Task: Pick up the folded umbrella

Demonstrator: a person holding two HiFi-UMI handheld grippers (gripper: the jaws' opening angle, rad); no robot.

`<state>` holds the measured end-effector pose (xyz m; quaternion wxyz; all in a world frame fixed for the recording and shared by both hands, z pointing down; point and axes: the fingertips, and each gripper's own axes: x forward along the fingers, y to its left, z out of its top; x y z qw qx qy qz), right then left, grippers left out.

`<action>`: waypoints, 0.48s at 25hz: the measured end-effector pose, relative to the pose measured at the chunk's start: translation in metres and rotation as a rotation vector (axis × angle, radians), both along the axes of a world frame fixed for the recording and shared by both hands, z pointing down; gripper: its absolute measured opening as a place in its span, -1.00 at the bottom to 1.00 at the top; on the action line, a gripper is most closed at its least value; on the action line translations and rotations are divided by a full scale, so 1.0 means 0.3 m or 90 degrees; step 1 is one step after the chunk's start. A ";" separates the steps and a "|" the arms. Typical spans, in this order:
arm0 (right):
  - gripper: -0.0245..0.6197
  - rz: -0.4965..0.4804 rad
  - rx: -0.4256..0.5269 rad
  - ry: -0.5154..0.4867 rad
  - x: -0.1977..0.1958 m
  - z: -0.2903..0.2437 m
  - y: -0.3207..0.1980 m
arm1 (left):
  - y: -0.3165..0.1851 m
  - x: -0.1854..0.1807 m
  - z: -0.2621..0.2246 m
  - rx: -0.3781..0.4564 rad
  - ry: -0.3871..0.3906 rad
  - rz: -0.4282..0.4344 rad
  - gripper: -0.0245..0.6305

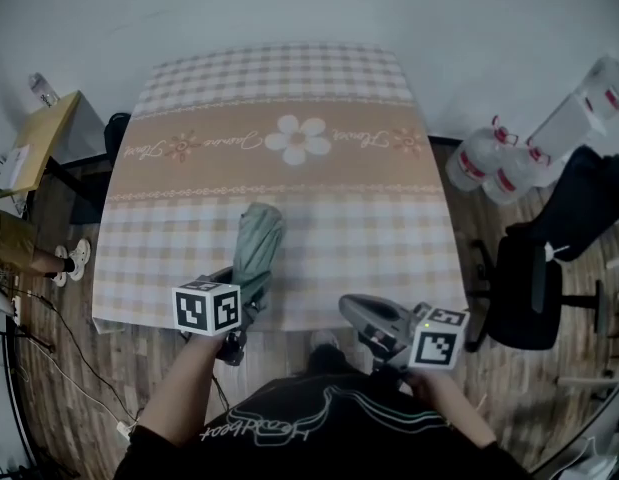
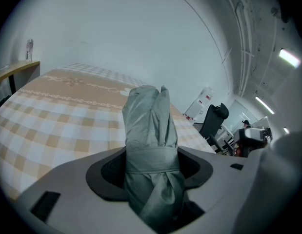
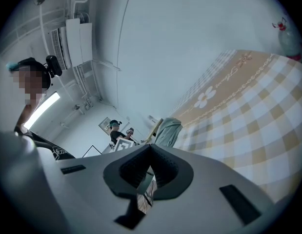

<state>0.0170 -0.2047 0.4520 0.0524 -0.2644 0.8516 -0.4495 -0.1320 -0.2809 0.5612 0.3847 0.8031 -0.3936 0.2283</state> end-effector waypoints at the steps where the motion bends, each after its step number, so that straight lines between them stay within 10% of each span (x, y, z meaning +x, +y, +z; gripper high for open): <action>1: -0.89 0.005 0.009 0.002 0.000 -0.014 0.004 | 0.015 0.002 -0.028 0.008 0.011 0.001 -0.13; 12: -0.89 0.006 0.081 0.005 -0.050 -0.168 0.123 | 0.232 -0.001 -0.371 0.100 0.123 0.022 -0.13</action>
